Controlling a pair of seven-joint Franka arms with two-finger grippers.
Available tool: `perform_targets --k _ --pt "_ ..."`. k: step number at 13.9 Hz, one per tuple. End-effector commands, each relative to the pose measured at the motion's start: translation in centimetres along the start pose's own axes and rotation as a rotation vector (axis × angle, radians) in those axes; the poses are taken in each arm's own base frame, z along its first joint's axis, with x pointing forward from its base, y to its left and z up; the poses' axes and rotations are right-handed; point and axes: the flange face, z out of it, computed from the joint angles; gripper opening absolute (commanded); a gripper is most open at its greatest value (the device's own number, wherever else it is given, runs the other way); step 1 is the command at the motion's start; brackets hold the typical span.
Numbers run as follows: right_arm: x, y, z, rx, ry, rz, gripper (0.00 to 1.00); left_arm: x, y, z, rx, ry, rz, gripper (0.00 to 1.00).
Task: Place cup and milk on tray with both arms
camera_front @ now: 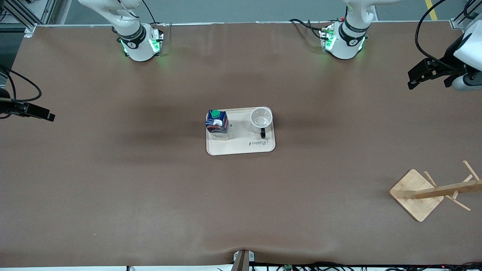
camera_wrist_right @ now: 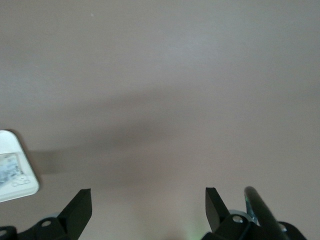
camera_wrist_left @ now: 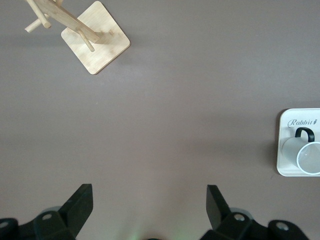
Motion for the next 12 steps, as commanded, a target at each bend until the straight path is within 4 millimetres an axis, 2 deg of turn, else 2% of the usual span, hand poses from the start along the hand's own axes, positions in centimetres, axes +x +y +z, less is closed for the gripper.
perform_targets --k 1,4,7,8,10,12 --pt "-3.5 2.2 -1.4 -0.011 0.002 0.032 1.0 0.0 -0.3 -0.5 -0.021 -0.006 0.01 1.0" --pt "-1.1 0.3 -1.4 -0.023 0.002 0.001 1.0 0.3 -0.1 -0.6 -0.022 -0.001 0.011 1.0" --pt "0.4 2.0 -0.8 0.034 -0.014 0.001 1.0 0.3 -0.2 -1.3 -0.024 0.012 0.008 1.0" --pt "1.3 3.3 -0.5 0.065 -0.015 -0.034 1.0 0.4 -0.3 -1.2 -0.023 0.011 0.006 1.0" --pt "1.3 4.0 -0.2 0.086 -0.012 -0.24 1.0 0.2 -0.3 -1.3 -0.017 0.001 0.007 1.0" --pt "1.0 5.7 -0.1 0.076 -0.024 -0.323 1.0 0.1 -0.2 -1.2 -0.016 -0.004 0.009 1.0"
